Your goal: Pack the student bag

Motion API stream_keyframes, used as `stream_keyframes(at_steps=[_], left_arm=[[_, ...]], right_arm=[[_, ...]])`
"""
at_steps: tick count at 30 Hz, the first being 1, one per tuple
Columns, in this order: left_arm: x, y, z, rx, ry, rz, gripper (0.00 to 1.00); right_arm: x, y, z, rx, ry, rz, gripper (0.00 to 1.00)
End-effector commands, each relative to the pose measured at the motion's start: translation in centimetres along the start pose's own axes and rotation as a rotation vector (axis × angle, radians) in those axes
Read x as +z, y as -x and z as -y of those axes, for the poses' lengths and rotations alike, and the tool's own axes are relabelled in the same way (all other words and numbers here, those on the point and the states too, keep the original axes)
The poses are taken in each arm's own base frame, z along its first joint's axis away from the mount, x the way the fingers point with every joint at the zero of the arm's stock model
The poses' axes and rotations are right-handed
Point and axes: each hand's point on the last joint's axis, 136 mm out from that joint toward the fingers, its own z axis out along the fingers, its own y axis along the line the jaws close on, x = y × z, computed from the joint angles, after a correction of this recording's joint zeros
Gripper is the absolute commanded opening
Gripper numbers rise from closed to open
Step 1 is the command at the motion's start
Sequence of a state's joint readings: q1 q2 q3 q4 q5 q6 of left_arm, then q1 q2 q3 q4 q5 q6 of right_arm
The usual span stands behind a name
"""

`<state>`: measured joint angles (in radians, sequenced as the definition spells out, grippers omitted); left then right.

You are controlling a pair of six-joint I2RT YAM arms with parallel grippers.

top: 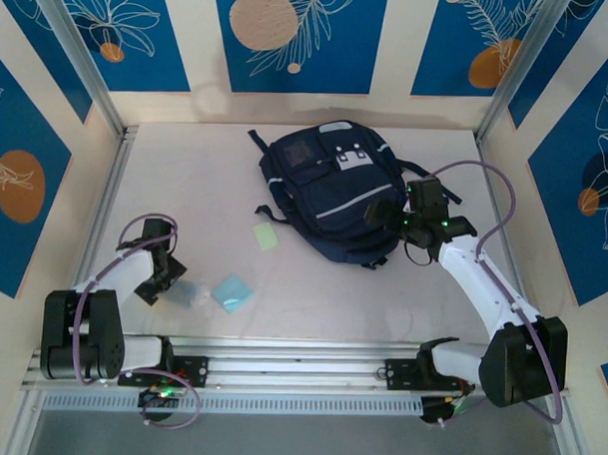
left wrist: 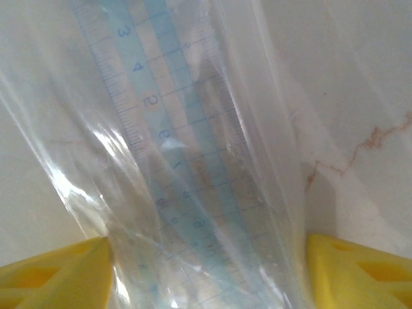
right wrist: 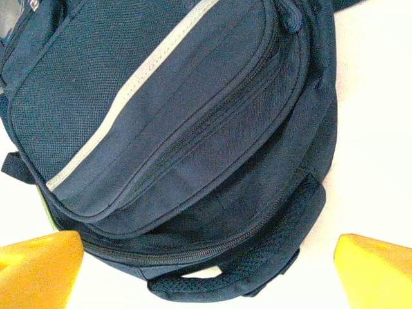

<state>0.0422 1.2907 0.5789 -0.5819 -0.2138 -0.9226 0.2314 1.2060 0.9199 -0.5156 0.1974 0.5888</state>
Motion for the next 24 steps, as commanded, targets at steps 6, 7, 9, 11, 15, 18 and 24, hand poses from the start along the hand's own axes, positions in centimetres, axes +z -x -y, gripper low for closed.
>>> stream_keyframes(at_steps=[6,7,9,11,15,18,24], left_arm=[[-2.4,2.3,6.2,0.057,-0.281,0.059,0.53],[-3.1,2.7,6.8,0.077,-0.305,0.072,0.53],[-4.1,3.2,7.8,0.106,-0.345,0.085,0.51],[-5.3,3.7,8.9,0.126,-0.394,0.102,0.48],[-6.5,4.0,10.6,0.155,-0.466,0.122,0.37],[-5.8,3.6,10.7,0.176,-0.456,0.11,0.34],[-4.0,3.3,9.5,0.23,-0.359,0.092,0.75]], right_arm=[[-0.5,-0.2,-3.0,0.008,0.16,-0.011,1.0],[-0.4,-0.5,-3.6,0.001,0.182,-0.021,1.0],[-0.3,-0.7,-4.7,-0.015,0.211,-0.031,1.0],[0.0,-1.2,-5.9,-0.044,0.237,-0.047,0.99],[0.6,-2.5,-8.3,-0.126,0.271,-0.083,0.94],[1.3,-3.2,-9.1,-0.153,0.261,-0.111,0.93],[1.7,-3.9,-10.1,-0.173,0.261,-0.135,0.95]])
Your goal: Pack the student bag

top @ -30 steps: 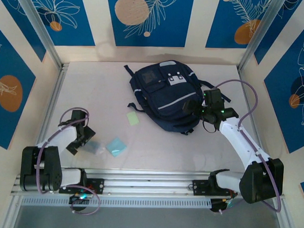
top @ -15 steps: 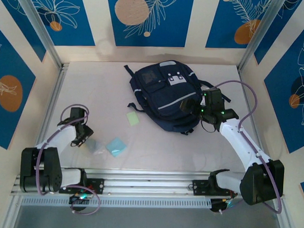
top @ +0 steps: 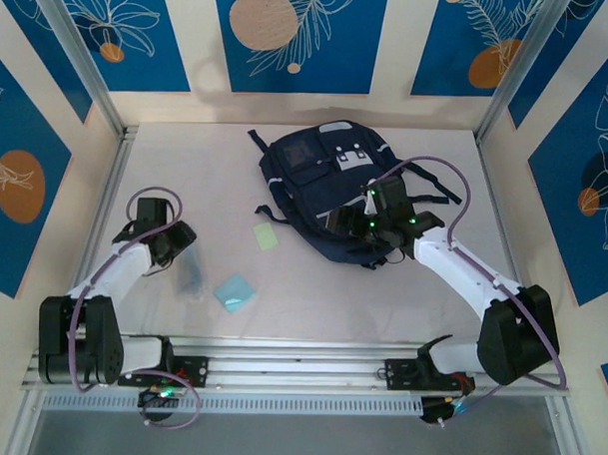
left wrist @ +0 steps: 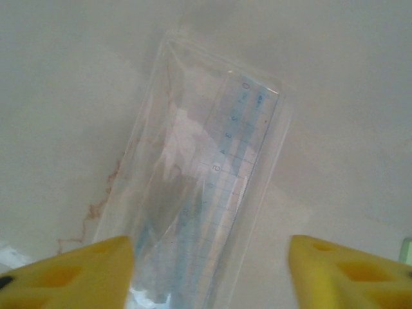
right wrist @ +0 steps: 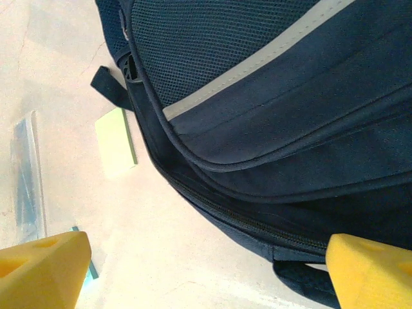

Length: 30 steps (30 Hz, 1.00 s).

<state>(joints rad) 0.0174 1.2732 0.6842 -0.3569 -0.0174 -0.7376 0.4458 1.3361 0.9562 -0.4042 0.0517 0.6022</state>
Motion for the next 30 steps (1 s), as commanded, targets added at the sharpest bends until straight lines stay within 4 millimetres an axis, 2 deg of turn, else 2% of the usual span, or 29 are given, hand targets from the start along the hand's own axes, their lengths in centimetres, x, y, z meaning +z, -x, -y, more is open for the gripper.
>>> stream_keyframes(at_steps=[1,4,5,9,14,22,28,30], left_arm=[[0.5,-0.3,-0.5,0.068,0.042,-0.026,0.83],[1.7,-1.0,-0.5,0.105,0.049,-0.084,0.99],[2.1,-1.3,-0.4,0.114,0.045,-0.105,1.0],[3.4,-2.4,-0.3,0.15,0.044,-0.179,1.0],[4.6,-3.6,-1.4,0.188,0.094,-0.239,0.99],[6.1,-5.1,-1.6,0.202,0.091,-0.306,0.86],[6.1,-5.4,-1.9,0.248,0.127,-0.305,0.56],[6.0,-5.2,-1.8,0.244,0.125,-0.293,0.51]], right_arm=[[-0.4,0.9,-1.2,-0.023,0.021,0.018,0.95],[-0.4,0.9,-1.4,-0.022,0.019,0.02,0.96],[-0.4,1.0,-1.4,-0.022,0.018,0.023,0.96],[-0.5,1.0,-1.4,-0.018,0.012,0.028,0.97],[-0.7,1.1,-1.3,-0.013,0.003,0.038,0.97],[-1.1,1.4,-1.4,-0.012,0.001,0.056,0.96],[-1.3,1.7,-1.4,-0.006,0.004,0.075,0.96],[-1.3,1.6,-1.5,-0.007,0.009,0.074,0.96]])
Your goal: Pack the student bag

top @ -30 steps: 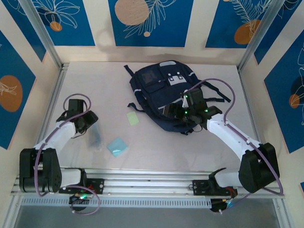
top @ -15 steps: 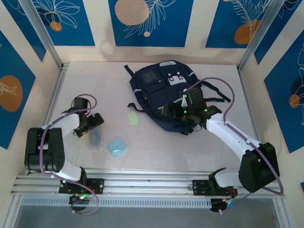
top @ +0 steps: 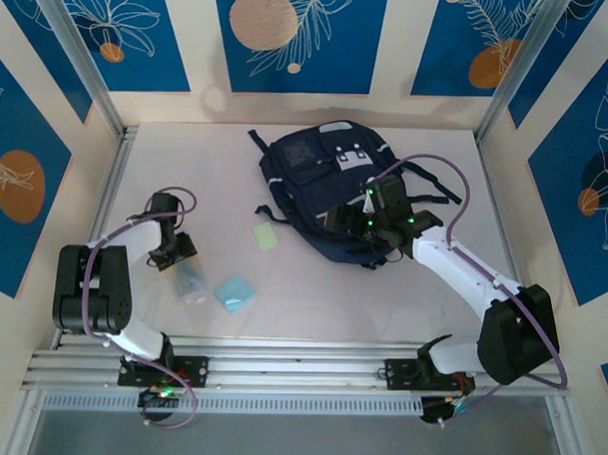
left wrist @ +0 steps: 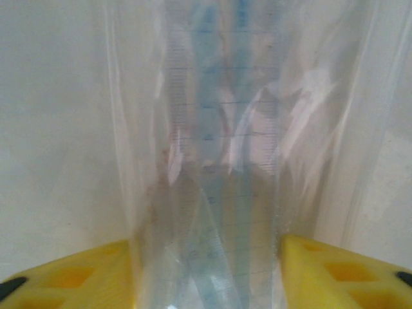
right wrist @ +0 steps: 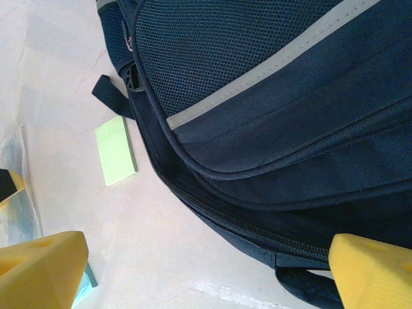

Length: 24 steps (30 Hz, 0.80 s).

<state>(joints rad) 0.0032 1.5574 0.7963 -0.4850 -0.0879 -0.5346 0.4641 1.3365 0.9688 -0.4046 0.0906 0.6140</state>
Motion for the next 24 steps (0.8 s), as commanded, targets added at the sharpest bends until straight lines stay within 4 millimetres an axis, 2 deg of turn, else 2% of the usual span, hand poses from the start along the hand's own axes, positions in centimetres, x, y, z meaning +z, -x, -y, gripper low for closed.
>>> stream_keyframes(at_steps=[1,4,7,9,13,20,24], left_arm=[[1.8,-1.7,2.6,0.044,-0.109,-0.063,0.47],[1.0,-0.8,3.0,0.043,-0.124,-0.034,0.37],[0.1,0.2,3.6,0.041,-0.145,-0.001,0.34],[-0.5,0.5,4.0,0.04,-0.166,0.009,0.29],[-1.5,1.0,5.0,0.044,-0.219,0.019,0.09],[-3.7,2.0,6.2,0.05,-0.289,0.065,0.0],[-7.9,3.7,9.8,0.031,-0.495,0.12,0.0]], right_arm=[[-1.2,1.3,-1.2,-0.004,0.029,0.051,0.96],[-1.2,1.3,-1.3,-0.008,0.035,0.049,0.96],[-1.2,1.3,-1.4,-0.01,0.038,0.048,0.96],[-1.2,1.3,-1.5,-0.009,0.039,0.05,0.96],[-1.3,1.4,-1.6,-0.01,0.046,0.052,0.96],[-1.2,1.5,-2.3,-0.014,0.075,0.044,0.95],[-0.9,1.1,-4.9,-0.039,0.208,0.008,0.95]])
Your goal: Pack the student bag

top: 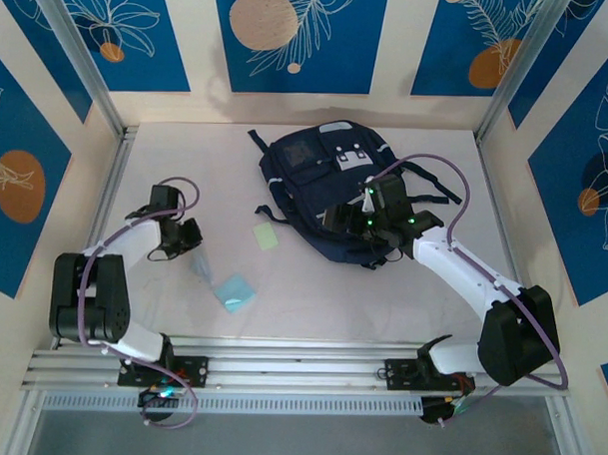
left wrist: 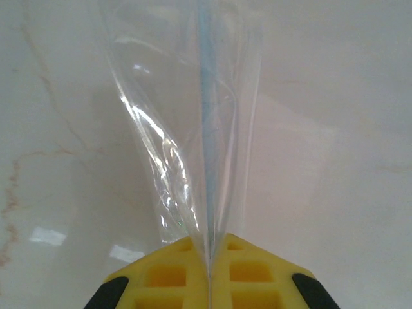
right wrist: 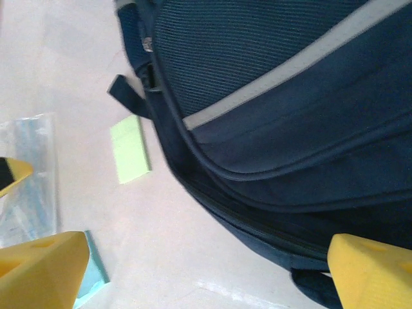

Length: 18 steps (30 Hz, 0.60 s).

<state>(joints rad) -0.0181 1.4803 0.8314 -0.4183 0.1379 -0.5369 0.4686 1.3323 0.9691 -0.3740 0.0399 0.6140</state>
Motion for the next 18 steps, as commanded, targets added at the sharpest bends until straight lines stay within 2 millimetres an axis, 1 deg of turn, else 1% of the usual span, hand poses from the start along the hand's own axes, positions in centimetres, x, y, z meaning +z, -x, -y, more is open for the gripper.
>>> stream_keyframes(at_steps=[1,4,6,8,10,11,14,18], left_arm=[[-4.1,3.3,6.5,0.003,-0.275,0.102,0.0],[-6.9,4.9,10.8,0.005,-0.448,0.159,0.0],[-8.6,5.4,13.5,0.033,-0.541,0.189,0.0],[-10.1,5.2,16.7,0.084,-0.634,0.211,0.0],[-11.0,4.8,19.5,0.126,-0.718,0.215,0.0],[-11.3,4.4,21.0,0.139,-0.762,0.209,0.0],[-11.9,3.5,24.2,0.15,-0.866,0.188,0.0],[-12.2,2.2,27.2,0.143,-0.975,0.143,0.0]], right_arm=[[-0.4,0.9,-4.5,-0.034,0.191,-0.003,0.95],[-0.1,0.7,-7.1,-0.047,0.31,-0.023,0.95],[0.2,0.6,-8.5,-0.06,0.363,-0.031,0.95],[0.4,0.3,-10.1,-0.081,0.418,-0.044,0.95],[0.6,0.0,-11.6,-0.107,0.462,-0.051,0.95],[0.7,-0.2,-12.2,-0.117,0.483,-0.056,0.95],[1.0,-0.5,-13.5,-0.124,0.535,-0.063,0.96],[2.0,-0.5,-14.0,-0.103,0.576,-0.06,0.95]])
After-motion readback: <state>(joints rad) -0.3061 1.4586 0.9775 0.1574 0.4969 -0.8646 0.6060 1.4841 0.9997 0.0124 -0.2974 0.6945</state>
